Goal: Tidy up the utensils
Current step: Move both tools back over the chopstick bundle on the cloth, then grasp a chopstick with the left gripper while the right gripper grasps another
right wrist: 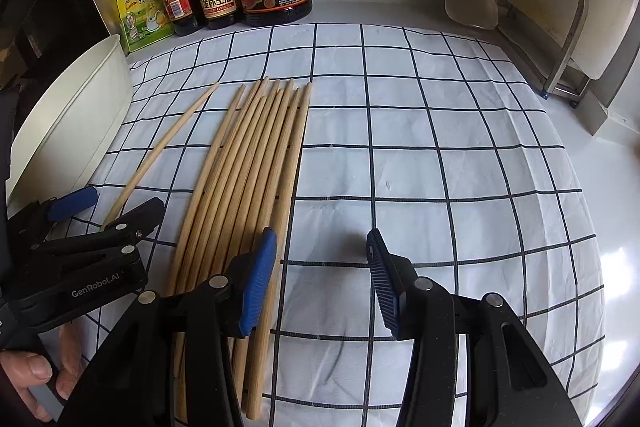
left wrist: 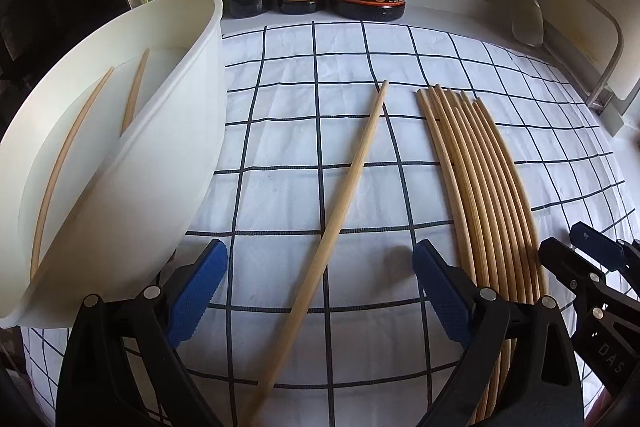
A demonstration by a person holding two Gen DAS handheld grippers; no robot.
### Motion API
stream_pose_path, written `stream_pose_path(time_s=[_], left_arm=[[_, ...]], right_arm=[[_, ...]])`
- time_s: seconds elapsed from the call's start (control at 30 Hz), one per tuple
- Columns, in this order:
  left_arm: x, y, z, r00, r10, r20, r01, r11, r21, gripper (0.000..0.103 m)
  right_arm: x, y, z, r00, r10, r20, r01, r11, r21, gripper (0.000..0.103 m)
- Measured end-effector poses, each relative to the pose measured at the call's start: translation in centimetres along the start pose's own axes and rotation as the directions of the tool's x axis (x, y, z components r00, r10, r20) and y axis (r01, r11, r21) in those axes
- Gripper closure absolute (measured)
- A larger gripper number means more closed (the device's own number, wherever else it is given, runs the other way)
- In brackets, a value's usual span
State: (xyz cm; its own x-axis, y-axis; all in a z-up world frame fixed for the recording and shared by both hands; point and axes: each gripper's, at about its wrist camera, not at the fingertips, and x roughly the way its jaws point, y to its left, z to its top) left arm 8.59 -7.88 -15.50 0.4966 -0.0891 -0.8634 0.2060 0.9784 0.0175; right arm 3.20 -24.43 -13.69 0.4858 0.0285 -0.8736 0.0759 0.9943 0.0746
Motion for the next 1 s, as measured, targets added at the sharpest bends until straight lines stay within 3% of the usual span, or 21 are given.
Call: stream_pose_path(time_s=[0.03, 0.27, 0.37, 0.47, 0.57, 0.63, 0.8, 1.0], left_arm=[[0.1, -0.1, 0.1, 1.000, -0.003, 0.027, 0.004, 1.000, -0.006, 0.011], [0.3, -0.7, 0.5, 1.000, -0.005, 0.023, 0.005, 1.000, -0.001, 0.011], [0.4, -1.1, 1.0, 1.000, -0.010, 0.022, 0.010, 1.000, 0.019, 0.017], [0.3, -1.5, 1.3, 0.999, -0.036, 0.020, 0.035, 0.999, 0.033, 0.031], [0.0, -2.0, 1.1, 0.999, -0.047, 0.023, 0.046, 0.998, 0.050, 0.045], [-0.3, -2.3, 0.9, 0.998, -0.055, 0.019, 0.054, 0.997, 0.060, 0.061], [-0.9, -3.1, 0.5, 0.997, -0.071, -0.019, 0.073, 0.995, 0.072, 0.092], [-1.3, -3.6, -0.2, 0.994, -0.088, -0.067, 0.091, 0.995, 0.042, 0.096]], right_arm=[[0.1, 0.1, 0.0, 1.000, 0.001, -0.008, -0.001, 1.000, -0.006, 0.058], [0.3, 0.4, -0.3, 1.000, -0.024, -0.009, 0.023, 0.999, -0.049, 0.058], [0.3, 0.5, -0.4, 1.000, -0.030, 0.005, 0.030, 0.998, -0.058, 0.058], [0.3, 0.7, -0.4, 0.999, -0.031, 0.011, 0.032, 0.996, -0.077, 0.061], [0.3, 1.2, -0.3, 1.000, -0.029, 0.008, 0.029, 0.993, -0.113, 0.076], [0.3, 1.7, -0.2, 1.000, -0.031, 0.003, 0.031, 0.990, -0.140, 0.090], [0.2, 1.3, -0.2, 1.000, -0.009, -0.008, 0.008, 0.992, -0.127, 0.096], [-0.3, 0.3, -0.7, 1.000, 0.004, -0.023, -0.006, 0.996, -0.094, 0.097]])
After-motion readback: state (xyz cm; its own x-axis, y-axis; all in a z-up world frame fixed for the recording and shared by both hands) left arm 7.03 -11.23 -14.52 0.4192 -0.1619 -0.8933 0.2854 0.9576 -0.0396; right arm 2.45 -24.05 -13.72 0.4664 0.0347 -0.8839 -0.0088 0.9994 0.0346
